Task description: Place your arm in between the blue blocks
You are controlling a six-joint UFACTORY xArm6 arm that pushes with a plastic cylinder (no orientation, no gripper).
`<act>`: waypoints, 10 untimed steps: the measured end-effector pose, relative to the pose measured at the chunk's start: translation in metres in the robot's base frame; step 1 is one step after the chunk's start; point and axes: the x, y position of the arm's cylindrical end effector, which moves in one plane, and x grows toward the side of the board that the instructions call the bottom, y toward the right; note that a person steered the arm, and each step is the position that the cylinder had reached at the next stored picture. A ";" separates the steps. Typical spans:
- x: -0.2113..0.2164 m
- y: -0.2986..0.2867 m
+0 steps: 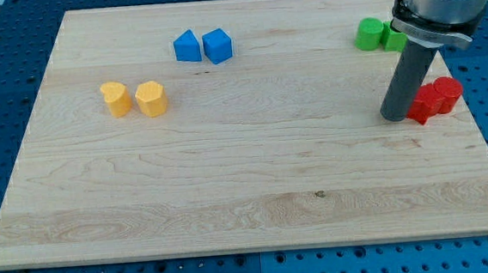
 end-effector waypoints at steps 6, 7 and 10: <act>-0.171 -0.162; -0.189 -0.206; -0.136 -0.265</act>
